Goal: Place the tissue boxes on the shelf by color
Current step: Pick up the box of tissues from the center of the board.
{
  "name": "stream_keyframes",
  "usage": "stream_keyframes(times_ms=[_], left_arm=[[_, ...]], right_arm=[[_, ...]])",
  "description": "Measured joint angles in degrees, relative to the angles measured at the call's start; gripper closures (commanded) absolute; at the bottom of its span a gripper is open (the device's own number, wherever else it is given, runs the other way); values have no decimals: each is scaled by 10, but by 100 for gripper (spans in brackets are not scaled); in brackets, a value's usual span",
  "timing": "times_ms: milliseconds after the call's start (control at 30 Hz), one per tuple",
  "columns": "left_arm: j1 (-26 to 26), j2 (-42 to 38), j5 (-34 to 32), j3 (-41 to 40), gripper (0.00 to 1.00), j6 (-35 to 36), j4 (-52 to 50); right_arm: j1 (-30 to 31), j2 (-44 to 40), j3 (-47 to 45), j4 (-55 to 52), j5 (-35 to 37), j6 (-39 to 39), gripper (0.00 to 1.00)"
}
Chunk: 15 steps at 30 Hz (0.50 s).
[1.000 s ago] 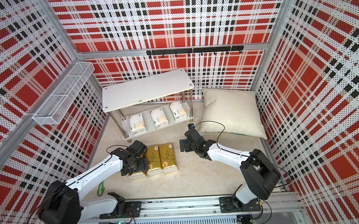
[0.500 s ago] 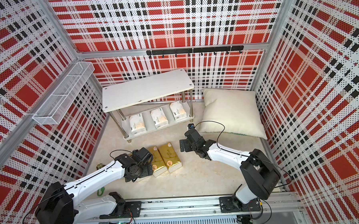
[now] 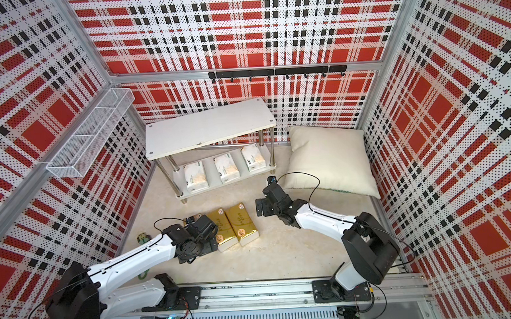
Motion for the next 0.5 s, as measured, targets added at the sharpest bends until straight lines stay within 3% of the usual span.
stream_keyframes(times_ms=[500], left_arm=[[-29,0,-20,-8,20,-34,16]], right_arm=[[0,0,0,2,-5,0,0]])
